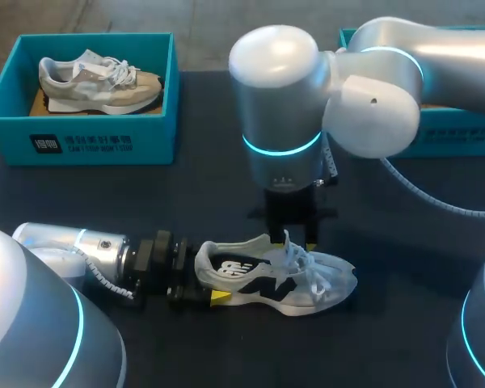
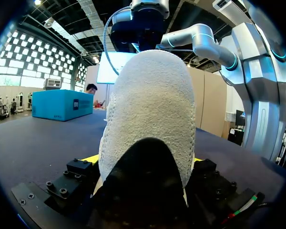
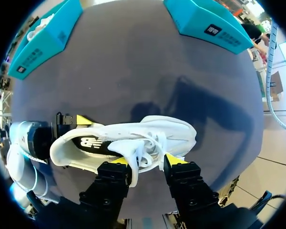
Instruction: Take the shoe out of the shoebox, open the shoe tongue, remove and reinsert the insole, then place the shoe into the shoebox
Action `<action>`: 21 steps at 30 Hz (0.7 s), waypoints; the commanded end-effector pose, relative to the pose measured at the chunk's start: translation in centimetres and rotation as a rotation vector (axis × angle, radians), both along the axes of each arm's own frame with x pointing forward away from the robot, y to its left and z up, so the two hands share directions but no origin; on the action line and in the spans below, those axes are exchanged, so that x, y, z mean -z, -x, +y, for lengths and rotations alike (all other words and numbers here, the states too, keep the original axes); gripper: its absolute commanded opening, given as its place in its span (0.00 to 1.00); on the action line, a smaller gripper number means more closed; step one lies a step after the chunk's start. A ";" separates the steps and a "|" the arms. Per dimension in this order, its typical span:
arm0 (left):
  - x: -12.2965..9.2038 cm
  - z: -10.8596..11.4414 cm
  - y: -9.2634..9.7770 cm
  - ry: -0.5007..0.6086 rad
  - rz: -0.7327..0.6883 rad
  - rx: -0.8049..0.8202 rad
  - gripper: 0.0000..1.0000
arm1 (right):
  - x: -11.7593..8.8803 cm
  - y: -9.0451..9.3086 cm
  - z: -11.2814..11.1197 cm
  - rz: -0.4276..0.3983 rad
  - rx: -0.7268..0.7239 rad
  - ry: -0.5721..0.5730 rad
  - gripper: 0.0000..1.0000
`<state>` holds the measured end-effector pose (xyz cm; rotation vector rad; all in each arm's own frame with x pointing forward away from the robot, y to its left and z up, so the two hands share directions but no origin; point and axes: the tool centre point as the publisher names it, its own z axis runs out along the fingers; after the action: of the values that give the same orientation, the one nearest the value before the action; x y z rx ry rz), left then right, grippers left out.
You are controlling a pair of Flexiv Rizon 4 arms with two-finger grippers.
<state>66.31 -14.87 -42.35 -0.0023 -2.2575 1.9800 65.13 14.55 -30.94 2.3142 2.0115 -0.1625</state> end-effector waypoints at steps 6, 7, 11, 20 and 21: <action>0.5 0.0 0.4 -0.001 0.001 -0.001 0.00 | 0.2 0.7 -0.6 0.001 0.024 -0.030 0.31; 0.5 0.0 0.4 -0.001 0.001 -0.001 0.00 | 0.1 0.7 -0.7 0.001 0.025 -0.032 0.29; 0.5 0.0 0.4 -0.001 0.001 -0.001 0.00 | -0.2 0.9 -1.1 -0.002 0.019 -0.052 0.19; 0.5 0.0 0.4 -0.001 0.001 -0.001 0.00 | -0.5 0.5 -2.3 0.017 -0.029 -0.115 0.00; 0.5 0.0 0.4 -0.001 0.001 -0.001 0.00 | -0.5 0.4 -2.6 0.016 -0.037 -0.133 0.00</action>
<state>66.31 -14.87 -42.35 -0.0023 -2.2576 1.9800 64.59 13.56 -30.39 2.3266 2.0931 -0.1144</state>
